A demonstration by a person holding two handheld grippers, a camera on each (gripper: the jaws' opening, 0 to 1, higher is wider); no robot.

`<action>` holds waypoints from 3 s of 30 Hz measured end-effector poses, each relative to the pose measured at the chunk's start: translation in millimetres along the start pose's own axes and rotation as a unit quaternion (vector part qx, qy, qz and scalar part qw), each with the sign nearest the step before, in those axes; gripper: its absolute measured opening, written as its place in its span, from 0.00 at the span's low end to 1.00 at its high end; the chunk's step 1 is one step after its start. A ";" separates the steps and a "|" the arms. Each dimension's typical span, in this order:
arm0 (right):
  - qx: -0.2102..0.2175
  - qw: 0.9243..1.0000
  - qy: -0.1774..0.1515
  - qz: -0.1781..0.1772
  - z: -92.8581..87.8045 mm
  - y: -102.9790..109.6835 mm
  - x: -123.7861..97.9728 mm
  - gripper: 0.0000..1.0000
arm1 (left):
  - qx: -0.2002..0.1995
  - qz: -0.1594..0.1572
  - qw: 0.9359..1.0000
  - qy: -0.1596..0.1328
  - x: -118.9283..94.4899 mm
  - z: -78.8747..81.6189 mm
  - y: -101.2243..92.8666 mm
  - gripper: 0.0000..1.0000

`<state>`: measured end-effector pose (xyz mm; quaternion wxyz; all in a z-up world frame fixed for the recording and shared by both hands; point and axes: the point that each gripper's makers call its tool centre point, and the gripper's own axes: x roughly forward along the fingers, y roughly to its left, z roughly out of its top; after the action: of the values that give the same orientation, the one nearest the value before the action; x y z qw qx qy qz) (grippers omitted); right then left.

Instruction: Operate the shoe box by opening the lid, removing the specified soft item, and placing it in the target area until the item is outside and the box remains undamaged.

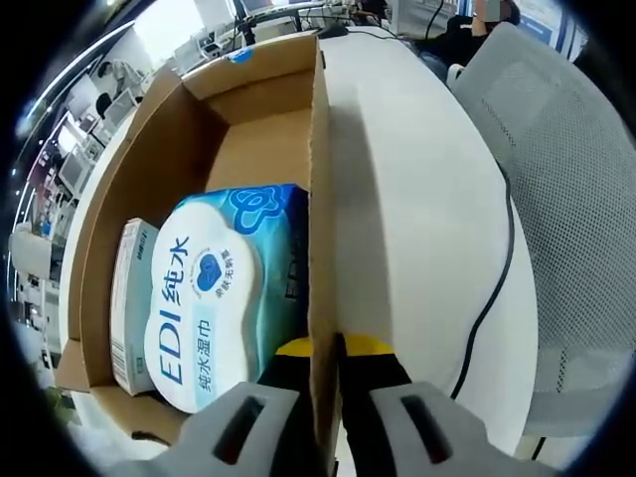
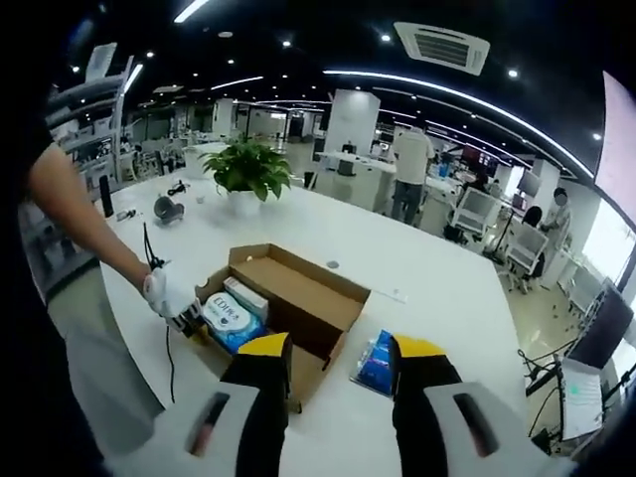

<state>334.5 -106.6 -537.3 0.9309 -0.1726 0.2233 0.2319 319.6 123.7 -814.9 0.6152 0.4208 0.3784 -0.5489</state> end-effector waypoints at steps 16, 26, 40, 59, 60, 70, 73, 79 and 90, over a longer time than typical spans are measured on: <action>-0.049 0.997 0.052 0.034 8.5 20.2 26.2 0.44 | 0.001 0.000 1.000 -0.001 0.3 0.3 -0.8 0.02; -0.115 0.989 0.058 0.071 17.4 47.0 50.8 0.41 | 0.003 0.002 1.000 -0.002 0.7 0.0 -2.1 0.02; -0.108 0.987 0.064 0.100 11.9 61.9 75.6 0.38 | 0.003 0.001 1.000 -0.003 1.0 -0.2 -2.7 0.02; -0.155 0.976 0.094 0.119 -11.8 71.8 108.8 0.40 | 0.001 0.001 1.000 -0.002 2.0 0.2 -4.4 0.02; -0.158 0.976 0.094 0.118 -12.4 72.1 109.3 0.40 | 0.001 0.001 1.000 -0.002 2.1 0.2 -4.4 0.02; -0.119 0.983 0.088 0.112 -11.9 62.1 120.6 0.37 | 0.001 0.001 1.000 -0.002 2.1 -1.2 -5.4 0.02; -0.085 0.985 0.092 0.121 -15.5 64.0 124.3 0.36 | 0.001 0.001 1.000 -0.002 2.4 -1.4 -4.6 0.02; -0.057 0.988 0.064 0.128 -9.0 64.8 128.5 0.36 | 0.001 0.001 1.000 -0.002 2.1 -0.8 -2.4 0.02; -0.165 0.965 0.112 0.171 3.0 69.7 148.6 0.35 | 0.001 0.001 1.000 -0.002 2.1 0.8 -2.0 0.02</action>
<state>417.8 5.4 -623.7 0.8051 -0.3082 0.3105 0.4006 317.8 122.2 -816.7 0.6157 0.4208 0.3764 -0.5497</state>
